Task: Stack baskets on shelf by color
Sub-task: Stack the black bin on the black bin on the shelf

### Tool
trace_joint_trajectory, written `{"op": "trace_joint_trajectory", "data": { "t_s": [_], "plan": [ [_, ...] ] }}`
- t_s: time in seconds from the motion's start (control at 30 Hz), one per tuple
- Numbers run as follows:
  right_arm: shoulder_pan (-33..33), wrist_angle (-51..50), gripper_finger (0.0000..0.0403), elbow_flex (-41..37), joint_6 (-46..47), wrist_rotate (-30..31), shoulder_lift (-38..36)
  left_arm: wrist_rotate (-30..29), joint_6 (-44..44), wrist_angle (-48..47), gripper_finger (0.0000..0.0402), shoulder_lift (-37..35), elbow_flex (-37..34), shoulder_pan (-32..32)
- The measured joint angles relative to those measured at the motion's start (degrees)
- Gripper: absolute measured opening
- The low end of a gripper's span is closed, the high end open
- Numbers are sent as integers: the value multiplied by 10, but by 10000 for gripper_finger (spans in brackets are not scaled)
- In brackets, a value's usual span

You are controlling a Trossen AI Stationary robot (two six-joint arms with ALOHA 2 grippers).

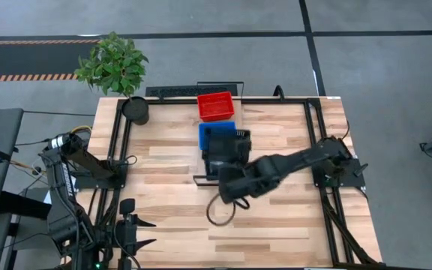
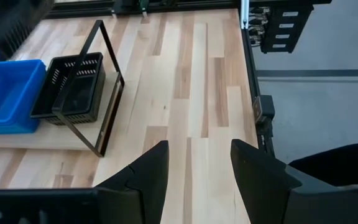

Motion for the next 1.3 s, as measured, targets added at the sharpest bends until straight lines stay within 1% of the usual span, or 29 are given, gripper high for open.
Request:
{"op": "trace_joint_trajectory", "data": {
  "t_s": [0.07,0.13,0.2,0.3,0.37,0.47,0.6,0.7,0.83,0.93,1.3],
  "plan": [
    [-17,-4,3,-26,-29,-22,7,0,0,0,163,0,0,0],
    [-35,13,3,-50,-54,-80,6,0,0,0,163,0,0,0],
    [-50,38,3,-77,-63,-134,-9,0,0,0,163,0,0,-1],
    [-63,82,3,-115,-73,-154,-34,-1,0,-1,163,0,0,-5],
    [-70,129,3,-142,-93,-166,-54,-1,0,-6,163,0,0,-7],
    [-90,192,3,-184,-116,-233,-88,-1,-5,-13,163,0,0,-7],
    [-126,220,3,-245,-111,-292,-130,-1,-8,-15,163,0,0,-10],
    [-146,266,3,-278,-112,-349,-159,-1,-8,-15,163,0,0,-10],
    [-161,264,3,-288,-114,-416,-167,-1,-10,-31,163,0,0,-10],
    [-166,271,3,-288,-128,-430,-162,-4,-19,-39,163,0,0,-10],
    [-161,276,3,-289,-155,-432,-89,-5,-27,-44,163,0,0,-10]
  ]
}}
